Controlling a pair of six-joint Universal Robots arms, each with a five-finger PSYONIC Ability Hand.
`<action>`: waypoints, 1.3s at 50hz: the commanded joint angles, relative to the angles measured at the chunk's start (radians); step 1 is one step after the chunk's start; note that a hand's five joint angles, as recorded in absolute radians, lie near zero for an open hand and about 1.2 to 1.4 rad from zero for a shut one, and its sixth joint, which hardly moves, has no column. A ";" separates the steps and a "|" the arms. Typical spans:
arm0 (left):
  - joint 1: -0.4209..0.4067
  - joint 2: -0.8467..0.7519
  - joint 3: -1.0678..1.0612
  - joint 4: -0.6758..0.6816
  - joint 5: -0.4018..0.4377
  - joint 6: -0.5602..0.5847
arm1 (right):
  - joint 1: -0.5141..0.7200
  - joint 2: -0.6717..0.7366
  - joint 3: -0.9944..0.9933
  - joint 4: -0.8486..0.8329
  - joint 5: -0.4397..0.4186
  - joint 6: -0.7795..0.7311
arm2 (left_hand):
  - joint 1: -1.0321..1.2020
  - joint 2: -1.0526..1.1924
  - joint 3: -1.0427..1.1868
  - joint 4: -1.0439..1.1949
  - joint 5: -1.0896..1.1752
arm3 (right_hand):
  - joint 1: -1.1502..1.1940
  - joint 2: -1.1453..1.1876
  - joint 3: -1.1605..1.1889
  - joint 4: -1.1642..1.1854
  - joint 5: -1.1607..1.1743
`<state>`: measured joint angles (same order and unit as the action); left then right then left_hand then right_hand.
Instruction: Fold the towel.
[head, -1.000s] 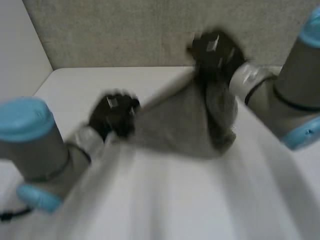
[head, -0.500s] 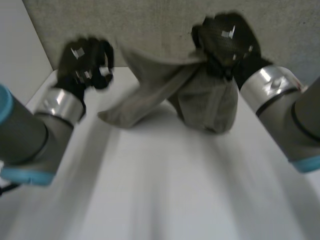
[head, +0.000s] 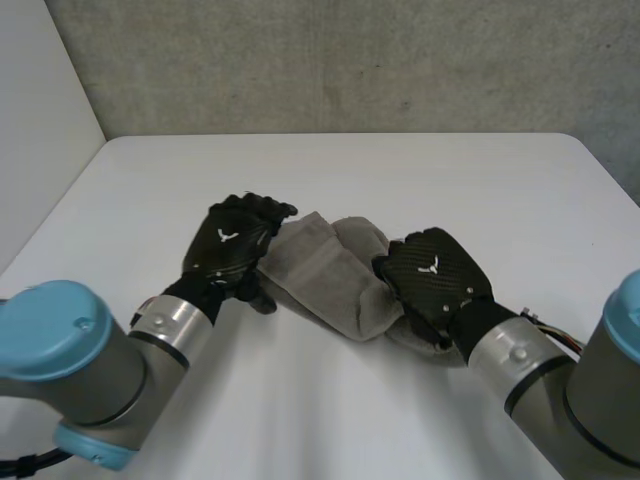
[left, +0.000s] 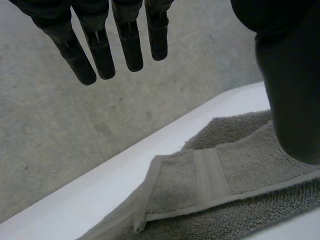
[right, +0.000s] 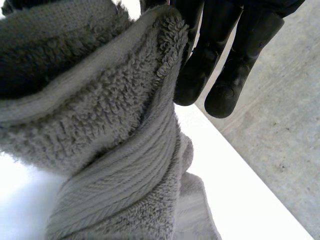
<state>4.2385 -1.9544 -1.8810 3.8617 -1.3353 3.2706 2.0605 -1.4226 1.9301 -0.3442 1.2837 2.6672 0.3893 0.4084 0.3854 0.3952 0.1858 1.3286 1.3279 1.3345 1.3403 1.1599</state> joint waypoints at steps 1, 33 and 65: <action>-0.029 -0.124 0.105 -0.031 0.048 0.058 | -0.016 -0.058 0.058 -0.012 0.019 0.006 | -0.032 -0.051 -0.028 -0.038 -0.003 | 0.068 0.068 0.062 0.056 0.062; -0.120 -0.403 0.588 -0.337 0.146 0.103 | -0.186 0.034 0.037 0.004 0.125 0.303 | 0.244 0.225 0.248 0.238 0.273 | 0.068 0.068 0.062 0.056 0.062; -0.143 -0.473 0.685 -0.399 0.007 0.103 | -0.217 0.056 -0.005 0.062 0.083 0.240 | 1.007 0.988 1.011 1.001 1.036 | -1.067 -1.067 -1.073 -1.079 -1.073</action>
<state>4.1021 -2.4657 -1.1312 3.4736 -1.3213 3.3738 1.8471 -1.3630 1.9507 -0.3309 1.4011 2.9443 1.3513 1.3520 1.3703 1.3554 1.1878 0.5851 0.5684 0.6168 0.6135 0.4111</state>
